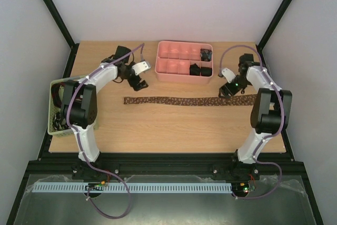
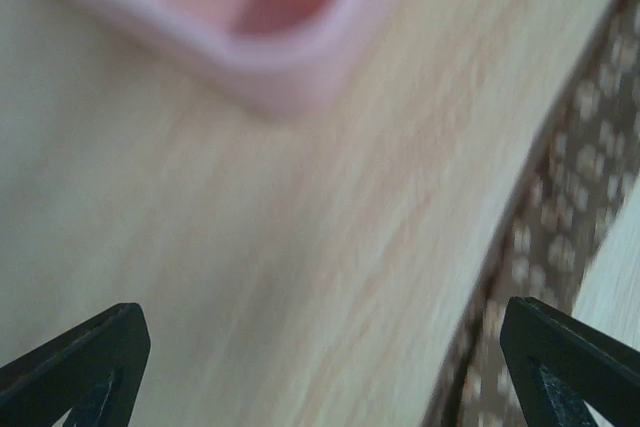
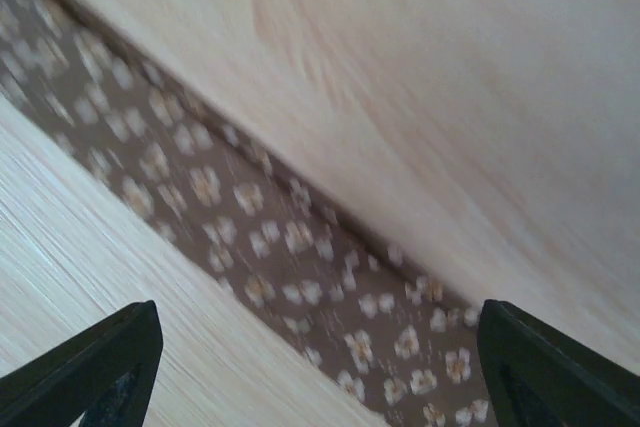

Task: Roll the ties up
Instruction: Move to tie at the center of the board, then pick up the tie from the center of the board.

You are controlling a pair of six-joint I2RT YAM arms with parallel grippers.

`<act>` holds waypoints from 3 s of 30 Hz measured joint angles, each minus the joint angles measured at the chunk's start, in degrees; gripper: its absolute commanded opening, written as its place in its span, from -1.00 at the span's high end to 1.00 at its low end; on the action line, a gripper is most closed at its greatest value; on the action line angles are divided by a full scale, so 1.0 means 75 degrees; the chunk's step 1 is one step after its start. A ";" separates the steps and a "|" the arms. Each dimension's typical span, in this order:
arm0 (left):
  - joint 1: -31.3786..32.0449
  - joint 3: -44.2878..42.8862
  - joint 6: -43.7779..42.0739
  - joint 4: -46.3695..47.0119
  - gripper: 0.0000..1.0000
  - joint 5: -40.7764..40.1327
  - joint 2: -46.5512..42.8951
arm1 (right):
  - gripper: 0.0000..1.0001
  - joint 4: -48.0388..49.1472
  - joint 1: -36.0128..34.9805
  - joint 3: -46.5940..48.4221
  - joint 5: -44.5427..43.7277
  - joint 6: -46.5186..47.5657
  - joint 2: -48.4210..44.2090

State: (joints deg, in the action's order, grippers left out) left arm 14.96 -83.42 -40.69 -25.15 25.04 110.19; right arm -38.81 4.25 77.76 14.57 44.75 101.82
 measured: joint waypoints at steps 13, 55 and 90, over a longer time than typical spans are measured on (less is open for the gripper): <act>0.0015 0.0562 -0.2463 -0.1769 -0.81 -0.0562 0.0428 | -0.47 -0.0493 0.0653 0.0102 -0.0603 0.2996 0.1160; 0.2565 0.3244 -0.0402 -0.0178 0.37 -0.0335 -0.0903 | 0.34 -0.0318 0.2940 -0.2614 -0.2119 0.4721 -0.0399; 0.0793 0.1836 0.1209 0.0402 -0.98 0.0493 -0.3331 | -0.97 -0.0991 0.0938 0.2911 0.1693 -0.1078 -0.1335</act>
State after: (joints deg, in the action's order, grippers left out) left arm 20.91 -69.65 -31.62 -22.13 28.73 85.21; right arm -46.24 11.29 99.59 27.27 36.67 91.81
